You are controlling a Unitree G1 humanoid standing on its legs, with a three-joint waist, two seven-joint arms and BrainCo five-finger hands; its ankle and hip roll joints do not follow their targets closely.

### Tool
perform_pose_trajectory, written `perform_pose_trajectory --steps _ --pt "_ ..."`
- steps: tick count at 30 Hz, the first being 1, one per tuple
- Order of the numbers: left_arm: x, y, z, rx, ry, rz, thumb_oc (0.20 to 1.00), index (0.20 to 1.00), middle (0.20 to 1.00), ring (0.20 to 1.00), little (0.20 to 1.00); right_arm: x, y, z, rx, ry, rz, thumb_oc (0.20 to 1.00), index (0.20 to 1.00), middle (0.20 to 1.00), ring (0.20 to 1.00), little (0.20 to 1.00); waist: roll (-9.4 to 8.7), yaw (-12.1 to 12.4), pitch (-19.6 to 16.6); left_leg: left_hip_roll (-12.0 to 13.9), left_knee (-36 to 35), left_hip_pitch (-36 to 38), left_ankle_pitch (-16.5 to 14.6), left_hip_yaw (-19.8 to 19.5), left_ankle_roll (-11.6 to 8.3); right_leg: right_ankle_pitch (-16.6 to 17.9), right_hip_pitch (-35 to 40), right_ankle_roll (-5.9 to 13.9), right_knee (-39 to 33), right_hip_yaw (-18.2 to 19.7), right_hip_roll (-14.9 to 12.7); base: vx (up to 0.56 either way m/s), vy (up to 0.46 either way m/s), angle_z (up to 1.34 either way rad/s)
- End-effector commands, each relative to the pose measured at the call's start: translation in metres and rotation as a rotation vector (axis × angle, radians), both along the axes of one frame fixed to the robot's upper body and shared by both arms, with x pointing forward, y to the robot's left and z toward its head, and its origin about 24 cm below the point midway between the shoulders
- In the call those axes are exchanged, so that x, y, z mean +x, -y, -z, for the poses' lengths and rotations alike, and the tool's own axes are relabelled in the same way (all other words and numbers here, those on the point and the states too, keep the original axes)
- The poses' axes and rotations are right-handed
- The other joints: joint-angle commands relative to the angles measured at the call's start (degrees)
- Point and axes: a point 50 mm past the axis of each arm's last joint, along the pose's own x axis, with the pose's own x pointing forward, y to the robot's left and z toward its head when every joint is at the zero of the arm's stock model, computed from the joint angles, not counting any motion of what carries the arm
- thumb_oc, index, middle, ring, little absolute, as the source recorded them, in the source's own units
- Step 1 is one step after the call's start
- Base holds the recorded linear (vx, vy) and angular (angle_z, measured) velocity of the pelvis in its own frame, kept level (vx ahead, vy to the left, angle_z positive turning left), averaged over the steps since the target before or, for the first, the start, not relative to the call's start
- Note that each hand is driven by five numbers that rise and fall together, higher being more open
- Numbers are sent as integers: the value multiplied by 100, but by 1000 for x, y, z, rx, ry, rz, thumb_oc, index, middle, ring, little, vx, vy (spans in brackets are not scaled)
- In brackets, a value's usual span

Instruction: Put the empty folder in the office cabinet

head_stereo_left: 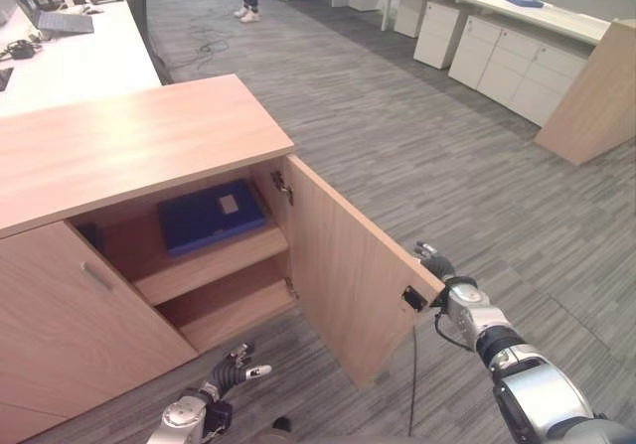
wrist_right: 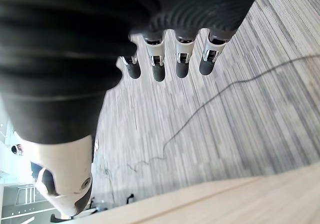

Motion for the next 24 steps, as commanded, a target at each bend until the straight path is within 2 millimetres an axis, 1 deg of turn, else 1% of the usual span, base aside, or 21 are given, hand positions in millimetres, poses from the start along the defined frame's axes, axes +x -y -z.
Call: perform_pose_trajectory --steps 1,3,4,5,6,7,8,9,10,12,14,15,16,17,18,19,20,21,22,23,24 --pt "22 -2 -12 24 77 48 1000 1000 1000 1000 1000 11 -13 -15 23 90 -51 1000 1000 1000 1000 1000 -196 236 38 -113 77 238 -610 -124 151 -7 -211 574 432 247 -727 -3 70 7" --pt "23 -5 -13 38 81 43 1000 1000 1000 1000 1000 5 -26 -12 28 101 -102 1000 1000 1000 1000 1000 -185 253 81 -182 97 229 -649 -226 215 -18 -324 612 762 237 -862 -27 96 15" --pt "23 -6 -14 41 87 34 1000 1000 1000 1000 1000 3 -32 -11 33 105 -127 1000 1000 1000 1000 1000 -155 265 130 -194 107 235 -660 -180 264 -27 -478 639 1070 226 -934 -76 137 15" --pt "22 -10 -15 41 98 11 1000 1000 1000 1000 1000 0 -41 -9 43 113 -163 1000 1000 1000 1000 1000 -84 277 233 -191 106 278 -679 -137 344 50 -756 707 1686 309 -1054 -56 100 12" --pt "24 -13 -17 51 103 5 1000 1000 1000 1000 1000 -6 -43 -5 53 111 -172 1000 1000 1000 1000 1000 -50 240 286 -189 93 282 -651 -212 354 135 -886 753 1921 475 -996 -5 80 1" --pt "23 -14 -16 55 101 -7 1000 1000 1000 1000 1000 -12 -44 -1 58 103 -178 1000 1000 1000 1000 1000 -18 158 334 -193 83 317 -650 -307 369 24 -1020 734 2125 801 -827 41 91 11" --pt "27 -15 -18 62 119 -19 1000 1000 1000 1000 1000 -24 -39 5 70 102 -171 1000 1000 1000 1000 1000 44 -79 344 -228 103 267 -575 -510 427 -585 -1112 545 1985 1541 -103 24 85 60" --pt "27 -15 -18 62 119 -19 1000 1000 1000 1000 1000 -24 -39 5 70 102 -170 1000 1000 1000 1000 1000 49 -79 331 -221 99 250 -562 -511 424 -563 -1122 540 1967 1539 -95 6 79 120" --pt "30 -16 -19 64 126 -24 1000 1000 1000 1000 1000 -33 -36 10 85 95 -164 1000 1000 1000 1000 1000 49 -143 349 -291 131 186 -503 -668 436 -726 -1133 472 1856 1802 146 30 -1 126" --pt "30 -18 -16 63 116 -53 1000 1000 1000 1000 1000 -47 -36 17 114 85 -155 1000 1000 1000 1000 1000 23 -176 318 -416 91 122 -460 -907 397 -870 -874 232 1507 1737 185 53 -53 87" --pt "34 -15 -16 59 125 -73 1000 1000 1000 1000 1000 -61 -34 24 119 61 -170 1000 1000 1000 1000 1000 62 -326 277 -446 42 3 -342 -1080 286 -875 -763 164 1212 1745 256 -2 -98 123" --pt "35 -15 -16 56 129 -89 1000 1000 1000 1000 1000 -65 -34 25 125 63 -179 1000 1000 1000 1000 1000 86 -326 268 -447 31 -41 -301 -1146 225 -864 -755 127 1144 1734 275 15 -98 60" --pt "33 -16 -13 51 121 -114 1000 1000 1000 1000 1000 -71 -35 27 134 54 -188 1000 1000 1000 1000 1000 102 -317 251 -456 27 -70 -288 -1239 182 -851 -703 83 1072 1645 264 44 -120 34" --pt "31 -15 -11 42 113 -133 1000 1000 1000 1000 1000 -75 -37 29 145 48 -192 1000 1000 1000 1000 1000 111 -309 243 -457 33 -100 -268 -1333 152 -838 -627 52 980 1548 244 34 -87 36" --pt "31 -14 -11 42 112 -133 1000 1000 1000 1000 1000 -75 -37 29 145 47 -192 1000 1000 1000 1000 1000 112 -326 243 -458 34 -98 -269 -1352 150 -836 -610 51 967 1528 244 25 -118 78" --pt "27 -13 -7 22 101 -180 1000 1000 1000 1000 1000 -81 -41 32 164 33 -206 1000 1000 1000 1000 1000 151 -266 286 -455 90 -160 -228 -1549 89 -786 -459 13 755 1299 228 -96 -53 89" --pt "28 -9 -5 13 101 -199 1000 1000 1000 1000 1000 -81 -40 32 156 40 -204 1000 1000 1000 1000 1000 193 -198 496 -403 359 -500 -103 -1330 -116 -760 -259 52 533 888 87 -107 -43 90" --pt "28 -9 -5 13 102 -198 1000 1000 1000 1000 1000 -81 -39 32 155 41 -204 1000 1000 1000 1000 1000 196 -208 485 -413 371 -535 -85 -1340 -109 -730 -275 61 517 876 83 -219 124 78" --pt "29 -4 -5 -3 105 -204 1000 1000 1000 1000 1000 -78 -37 30 137 50 -203 1000 1000 1000 1000 1000 194 -304 580 -143 615 -767 -34 -446 -259 -675 -243 152 452 541 -93 -183 150 82" --pt "29 -3 -5 -13 106 -206 1000 1000 1000 1000 1000 -75 -38 29 132 52 -204 1000 1000 1000 1000 1000 189 -365 589 55 698 -849 11 163 -225 -594 -289 196 375 464 -130 -240 202 87" --pt "27 -6 -4 -11 103 -219 1000 1000 1000 1000 1000 -70 -41 27 127 63 -215 1000 1000 1000 1000 1000 148 -400 596 447 872 -809 3 1076 -272 -466 -291 255 270 367 -218 -194 184 89"
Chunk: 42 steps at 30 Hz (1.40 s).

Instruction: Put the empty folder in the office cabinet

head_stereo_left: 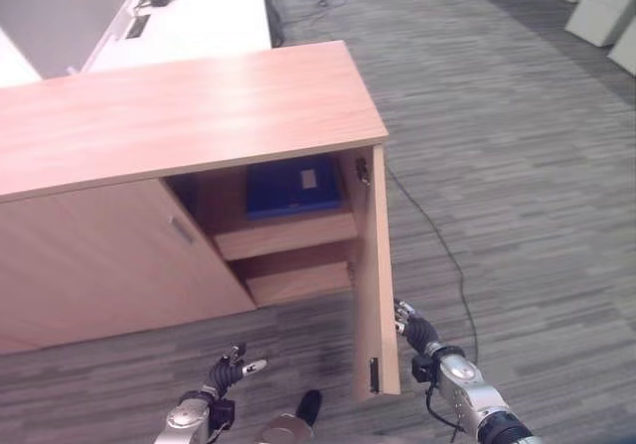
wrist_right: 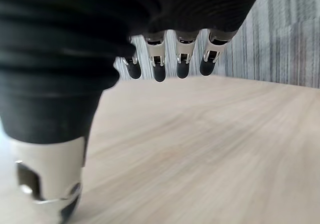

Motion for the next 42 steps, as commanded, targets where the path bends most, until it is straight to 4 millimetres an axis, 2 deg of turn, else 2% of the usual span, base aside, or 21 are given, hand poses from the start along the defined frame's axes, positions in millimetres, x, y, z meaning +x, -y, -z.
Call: perform_pose_trajectory --steps 1,3,5,8,9,10,14,18,19,21,22,23,24,25,29,30,35,37,38,40,42 --pt "13 -19 -15 28 95 -45 1000 1000 1000 1000 1000 28 -23 -26 46 153 -70 1000 1000 1000 1000 1000 -162 -24 -36 1506 686 135 -341 3276 123 98 -181 737 76 -76 -596 -119 172 60" --pt "8 -21 -12 31 80 -50 1000 1000 1000 1000 1000 28 -24 -27 44 154 -83 1000 1000 1000 1000 1000 -127 -14 -86 1641 702 207 -319 3375 63 120 -137 736 29 -97 -606 -9 131 36" --pt "1 -23 -6 44 38 -57 1000 1000 1000 1000 1000 28 -20 -27 38 148 -83 1000 1000 1000 1000 1000 -65 4 -147 1887 621 299 -194 3304 -79 144 -8 754 45 -368 -746 34 183 56" --pt "-2 -21 -3 44 14 -55 1000 1000 1000 1000 1000 26 -14 -26 35 141 -61 1000 1000 1000 1000 1000 -12 -10 -234 1857 199 521 -206 3245 -78 150 117 799 92 -728 -816 35 142 74" --pt "-1 -17 -2 40 9 -25 1000 1000 1000 1000 1000 23 -9 -25 32 134 -36 1000 1000 1000 1000 1000 -37 2 -338 1659 -36 520 -229 3059 -32 210 156 837 128 -877 -919 51 199 107" --pt "-1 -17 -2 40 8 -24 1000 1000 1000 1000 1000 23 -9 -25 32 134 -36 1000 1000 1000 1000 1000 -41 -8 -343 1651 -35 510 -228 3046 -28 210 159 841 126 -892 -924 82 191 122" --pt "6 -13 -6 60 22 47 1000 1000 1000 1000 1000 24 -3 -25 46 134 30 1000 1000 1000 1000 1000 -185 65 -429 1192 -85 435 -416 2700 178 282 216 949 345 -1009 -1237 101 214 83" --pt "15 -15 -11 78 38 90 1000 1000 1000 1000 1000 27 4 -25 63 141 100 1000 1000 1000 1000 1000 -294 132 -407 827 -90 445 -610 2466 427 339 142 1023 1039 -1050 -1596 88 196 64" --pt "15 -21 -13 87 46 71 1000 1000 1000 1000 1000 30 1 -26 76 139 110 1000 1000 1000 1000 1000 -292 105 -318 678 -116 616 -747 2472 614 729 -213 1047 1845 -819 -1877 119 315 44" --pt "15 -28 -15 96 52 47 1000 1000 1000 1000 1000 38 -1 -31 76 158 104 1000 1000 1000 1000 1000 -238 132 -240 617 -164 721 -782 2535 749 1215 -592 1169 2525 -555 -2020 134 285 28" --pt "16 -32 -16 96 59 18 1000 1000 1000 1000 1000 42 6 -32 74 164 144 1000 1000 1000 1000 1000 -111 10 -187 637 -218 927 -856 2301 794 679 -1026 1050 2729 49 -1475 144 201 10" --pt "16 -32 -16 95 60 18 1000 1000 1000 1000 1000 42 6 -33 74 164 144 1000 1000 1000 1000 1000 -99 9 -201 651 -220 904 -838 2299 791 706 -1033 1041 2698 39 -1456 206 152 -3" --pt "17 -32 -17 89 66 14 1000 1000 1000 1000 1000 43 13 -33 65 163 171 1000 1000 1000 1000 1000 -63 -78 -181 625 -220 980 -864 2151 782 319 -1151 932 2437 285 -1118 131 16 41" --pt "19 -32 -18 83 72 11 1000 1000 1000 1000 1000 46 20 -36 58 170 197 1000 1000 1000 1000 1000 -74 -106 -168 580 -220 1022 -888 2054 763 164 -1106 887 2083 378 -910 174 2 50" --pt "22 -31 -21 90 82 57 1000 1000 1000 1000 1000 54 61 -43 11 179 351 1000 1000 1000 1000 1000 -185 -188 -184 425 -220 1085 -1006 1682 726 281 -989 808 1071 525 -713 124 -75 68" --pt "20 -29 -21 82 83 68 1000 1000 1000 1000 1000 57 82 -48 -11 180 433 1000 1000 1000 1000 1000 -219 -170 -289 392 -220 1090 -1018 1645 719 366 -846 812 845 625 -662 123 -74 85" --pt "20 -26 -23 58 99 84 1000 1000 1000 1000 1000 65 108 -63 -43 202 515 1000 1000 1000 1000 1000 -229 -88 -391 400 -220 1091 -1036 1665 686 476 -604 837 483 530 -670 82 -51 24" --pt "20 -21 -27 34 117 118 1000 1000 1000 1000 1000 65 132 -71 -90 193 571 1000 1000 1000 1000 1000 -246 -17 -454 406 -220 1130 -1064 1655 666 484 -422 835 302 462 -661 95 -67 -12" --pt "20 -21 -27 34 118 118 1000 1000 1000 1000 1000 65 132 -71 -90 194 571 1000 1000 1000 1000 1000 -241 -19 -443 407 -220 1140 -1066 1651 665 490 -403 835 287 456 -658 92 -81 9" --pt "20 -19 -31 14 136 143 1000 1000 1000 1000 1000 71 154 -86 -140 190 604 1000 1000 1000 1000 1000 -243 48 -488 437 -220 1207 -1113 1629 617 463 -208 830 124 365 -631 92 -105 8" --pt "19 -18 -32 9 140 145 1000 1000 1000 1000 1000 71 158 -89 -160 184 602 1000 1000 1000 1000 1000 -239 63 -489 443 -220 1218 -1119 1616 609 450 -188 824 119 352 -630 41 -56 -2"
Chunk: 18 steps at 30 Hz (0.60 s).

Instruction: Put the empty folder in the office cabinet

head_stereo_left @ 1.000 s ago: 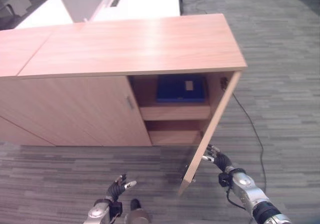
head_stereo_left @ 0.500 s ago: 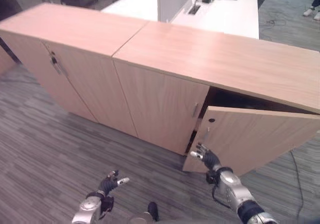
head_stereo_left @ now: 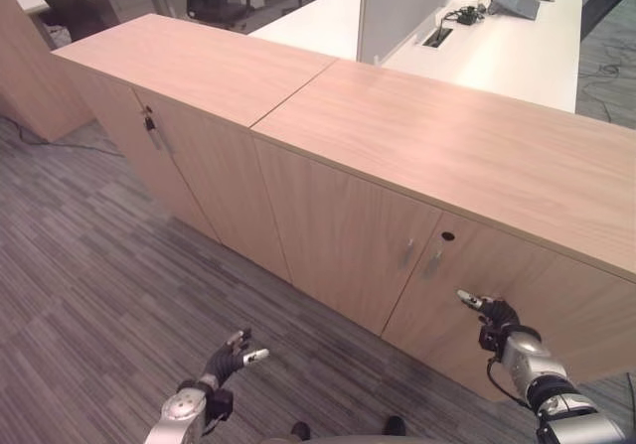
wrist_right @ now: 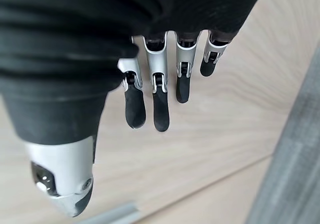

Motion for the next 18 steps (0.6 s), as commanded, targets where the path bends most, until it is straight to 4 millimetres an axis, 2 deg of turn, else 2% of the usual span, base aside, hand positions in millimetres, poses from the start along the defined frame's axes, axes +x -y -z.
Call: perform_pose_trajectory --steps 1,2,11,15,17,18 --pt "7 -9 -6 9 34 20 1000 1000 1000 1000 1000 49 32 -69 -80 254 80 1000 1000 1000 1000 1000 -258 189 -111 21 65 102 -383 -94 -202 -395 519 562 141 -220 -402 35 -58 1" --pt "6 -7 -6 7 26 36 1000 1000 1000 1000 1000 51 41 -77 -114 238 80 1000 1000 1000 1000 1000 -249 204 -117 27 65 97 -384 -118 -214 -418 536 557 133 -251 -394 26 -42 2" --pt "4 -6 -4 4 8 50 1000 1000 1000 1000 1000 58 61 -102 -157 252 117 1000 1000 1000 1000 1000 -177 258 -119 60 65 39 -345 -212 -263 -457 569 532 105 -353 -375 15 -25 4" --pt "5 -4 -2 -1 6 41 1000 1000 1000 1000 1000 58 54 -96 -130 261 116 1000 1000 1000 1000 1000 -170 246 -123 65 65 22 -334 -220 -270 -466 582 526 91 -362 -365 9 -6 3" --pt "3 -1 2 -10 -5 16 1000 1000 1000 1000 1000 55 33 -74 -65 260 90 1000 1000 1000 1000 1000 -150 156 -112 82 65 40 -343 -176 -266 -469 583 515 90 -335 -356 0 0 0" --pt "2 -2 2 -9 -6 16 1000 1000 1000 1000 1000 54 32 -73 -64 258 91 1000 1000 1000 1000 1000 -156 156 -119 83 65 43 -344 -175 -266 -469 586 514 89 -334 -355 0 0 0"
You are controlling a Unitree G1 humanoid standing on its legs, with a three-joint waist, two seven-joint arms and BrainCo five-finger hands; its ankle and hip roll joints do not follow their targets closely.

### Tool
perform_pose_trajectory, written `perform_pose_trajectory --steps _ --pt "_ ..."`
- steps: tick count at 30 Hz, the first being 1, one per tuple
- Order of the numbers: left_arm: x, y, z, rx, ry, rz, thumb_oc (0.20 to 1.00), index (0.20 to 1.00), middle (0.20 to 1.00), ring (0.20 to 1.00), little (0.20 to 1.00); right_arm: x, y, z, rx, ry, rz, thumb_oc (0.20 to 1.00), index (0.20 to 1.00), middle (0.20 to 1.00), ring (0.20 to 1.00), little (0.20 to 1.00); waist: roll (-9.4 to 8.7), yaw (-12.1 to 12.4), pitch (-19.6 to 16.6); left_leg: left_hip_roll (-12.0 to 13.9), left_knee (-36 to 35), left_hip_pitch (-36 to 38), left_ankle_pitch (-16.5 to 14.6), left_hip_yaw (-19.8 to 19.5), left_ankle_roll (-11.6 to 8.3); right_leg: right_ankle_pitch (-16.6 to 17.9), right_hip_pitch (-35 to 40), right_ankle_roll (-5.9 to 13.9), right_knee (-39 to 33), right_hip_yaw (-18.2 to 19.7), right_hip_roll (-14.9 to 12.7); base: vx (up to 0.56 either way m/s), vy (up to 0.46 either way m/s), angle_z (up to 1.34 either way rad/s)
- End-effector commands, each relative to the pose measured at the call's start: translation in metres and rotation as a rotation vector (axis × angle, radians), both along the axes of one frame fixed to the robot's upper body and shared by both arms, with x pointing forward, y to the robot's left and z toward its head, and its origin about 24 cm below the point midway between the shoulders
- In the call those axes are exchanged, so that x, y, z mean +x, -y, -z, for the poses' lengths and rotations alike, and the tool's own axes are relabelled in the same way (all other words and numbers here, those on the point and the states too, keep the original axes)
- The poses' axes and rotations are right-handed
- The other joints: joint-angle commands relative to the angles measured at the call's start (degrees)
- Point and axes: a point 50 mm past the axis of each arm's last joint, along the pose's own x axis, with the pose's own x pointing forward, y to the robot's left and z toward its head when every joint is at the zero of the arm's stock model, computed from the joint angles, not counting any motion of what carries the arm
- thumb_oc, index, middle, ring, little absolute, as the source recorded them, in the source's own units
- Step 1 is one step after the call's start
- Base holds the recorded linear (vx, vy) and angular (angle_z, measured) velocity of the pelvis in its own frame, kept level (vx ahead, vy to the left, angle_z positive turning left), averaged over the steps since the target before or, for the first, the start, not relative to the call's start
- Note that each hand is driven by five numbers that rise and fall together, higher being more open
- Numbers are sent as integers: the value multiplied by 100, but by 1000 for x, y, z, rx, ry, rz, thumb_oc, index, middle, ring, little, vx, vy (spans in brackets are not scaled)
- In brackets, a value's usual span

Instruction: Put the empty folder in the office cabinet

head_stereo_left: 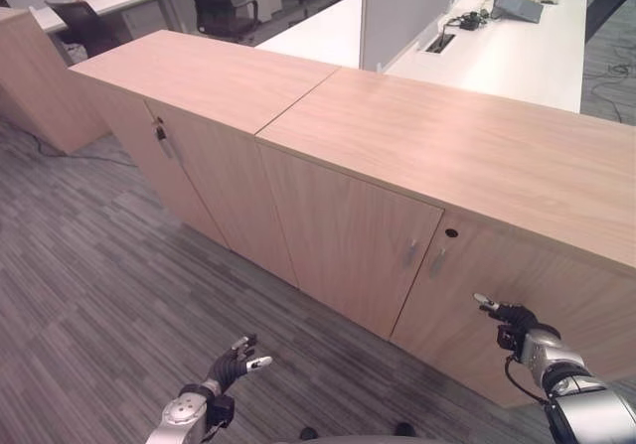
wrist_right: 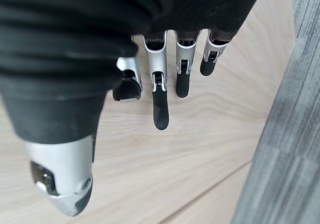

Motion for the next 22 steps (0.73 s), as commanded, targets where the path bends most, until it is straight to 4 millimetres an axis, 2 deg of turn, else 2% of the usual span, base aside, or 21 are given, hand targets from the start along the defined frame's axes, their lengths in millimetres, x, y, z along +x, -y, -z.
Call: perform_pose_trajectory --steps 1,3,6,11,16,22 --pt "16 -5 -7 14 57 -22 1000 1000 1000 1000 1000 57 -10 -54 8 366 23 1000 1000 1000 1000 1000 -333 86 77 130 63 187 -370 -38 -263 -484 683 513 90 -210 -294 7 12 -4" --pt "15 -4 -6 3 63 -56 1000 1000 1000 1000 1000 38 -32 -29 62 347 -11 1000 1000 1000 1000 1000 -314 -17 77 137 63 218 -390 14 -254 -487 670 505 94 -153 -288 0 0 0" --pt "11 -5 -2 6 52 -104 1000 1000 1000 1000 1000 -3 -66 8 130 275 -87 1000 1000 1000 1000 1000 -305 -193 74 156 63 258 -415 100 -250 -492 637 498 111 -59 -283 -5 2 -7" --pt "4 -9 4 45 20 -122 1000 1000 1000 1000 1000 -64 -96 48 183 79 -214 1000 1000 1000 1000 1000 -310 -489 85 188 63 329 -439 311 -253 -440 536 489 145 172 -285 -18 7 -23" --pt "2 -10 7 58 5 -127 1000 1000 1000 1000 1000 -91 -109 69 167 -98 -355 1000 1000 1000 1000 1000 -336 -668 138 233 63 420 -459 741 -235 -328 340 508 169 512 -225 -40 15 -51" --pt "4 -9 10 73 -2 -131 1000 1000 1000 1000 1000 -96 -110 76 188 -148 -339 1000 1000 1000 1000 1000 -354 -817 160 254 63 586 -499 1127 -209 -242 217 548 185 828 -198 -2 28 -56"
